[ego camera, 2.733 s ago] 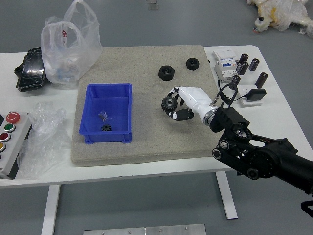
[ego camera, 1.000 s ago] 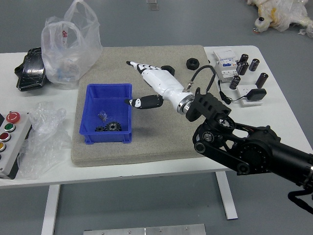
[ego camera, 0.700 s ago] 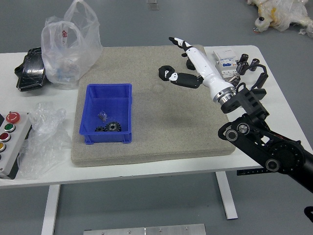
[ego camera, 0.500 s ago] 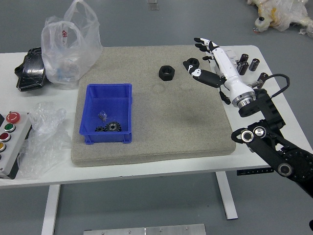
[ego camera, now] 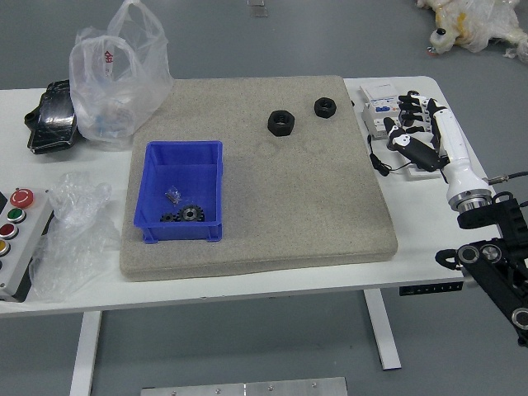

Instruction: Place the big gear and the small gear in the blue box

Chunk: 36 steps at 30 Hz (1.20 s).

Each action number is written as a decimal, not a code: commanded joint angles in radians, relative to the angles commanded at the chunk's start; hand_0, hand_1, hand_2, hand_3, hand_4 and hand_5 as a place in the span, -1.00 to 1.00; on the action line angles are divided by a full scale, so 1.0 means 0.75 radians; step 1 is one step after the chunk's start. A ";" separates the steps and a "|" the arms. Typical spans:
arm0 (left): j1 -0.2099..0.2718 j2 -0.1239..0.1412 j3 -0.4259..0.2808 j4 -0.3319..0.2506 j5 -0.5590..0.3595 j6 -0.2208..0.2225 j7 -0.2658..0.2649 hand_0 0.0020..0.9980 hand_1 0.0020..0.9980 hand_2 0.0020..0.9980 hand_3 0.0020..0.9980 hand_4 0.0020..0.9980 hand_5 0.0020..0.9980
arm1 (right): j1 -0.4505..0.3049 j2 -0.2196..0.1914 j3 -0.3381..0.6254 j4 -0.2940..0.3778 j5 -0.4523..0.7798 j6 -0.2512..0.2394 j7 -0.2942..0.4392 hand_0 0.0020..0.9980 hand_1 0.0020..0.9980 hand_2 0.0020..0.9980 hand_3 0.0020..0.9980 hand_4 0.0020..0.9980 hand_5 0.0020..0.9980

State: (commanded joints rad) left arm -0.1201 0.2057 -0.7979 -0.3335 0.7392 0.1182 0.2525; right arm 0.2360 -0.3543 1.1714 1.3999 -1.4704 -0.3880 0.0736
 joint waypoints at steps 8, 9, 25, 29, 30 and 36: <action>-0.006 0.002 0.006 0.001 -0.014 0.003 -0.004 0.28 0.03 0.09 0.31 0.28 -0.41 | -0.026 0.006 0.009 -0.009 0.021 0.003 0.004 0.13 0.39 0.48 0.47 0.37 -0.26; -0.006 0.001 0.006 0.001 -0.014 0.003 -0.004 0.28 0.03 0.09 0.31 0.28 -0.41 | -0.028 0.006 0.009 -0.010 0.022 0.004 0.004 0.13 0.39 0.48 0.47 0.37 -0.26; -0.008 -0.004 -0.009 0.001 0.010 -0.001 0.001 0.28 0.01 0.08 0.30 0.28 -0.41 | -0.033 0.015 0.003 -0.016 0.018 0.011 -0.005 0.15 0.37 0.48 0.42 0.34 -0.25; -0.004 -0.005 -0.022 0.000 0.032 -0.006 0.009 0.28 0.00 0.07 0.30 0.28 -0.41 | -0.034 0.015 -0.004 -0.016 0.021 0.012 -0.004 0.14 0.35 0.48 0.41 0.33 -0.25; -0.003 -0.005 -0.026 0.000 0.038 -0.006 0.012 0.28 0.00 0.07 0.30 0.28 -0.41 | -0.034 0.015 -0.007 -0.018 0.023 0.012 -0.003 0.14 0.35 0.48 0.41 0.33 -0.25; -0.006 -0.009 -0.032 -0.001 0.052 -0.007 0.010 0.28 0.03 0.08 0.30 0.28 -0.41 | -0.024 0.024 -0.032 -0.022 0.025 0.013 -0.001 0.14 0.34 0.47 0.41 0.33 -0.25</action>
State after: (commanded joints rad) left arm -0.1247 0.1988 -0.8216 -0.3344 0.7783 0.1131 0.2601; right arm 0.2178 -0.3361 1.1474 1.3832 -1.4513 -0.3785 0.0727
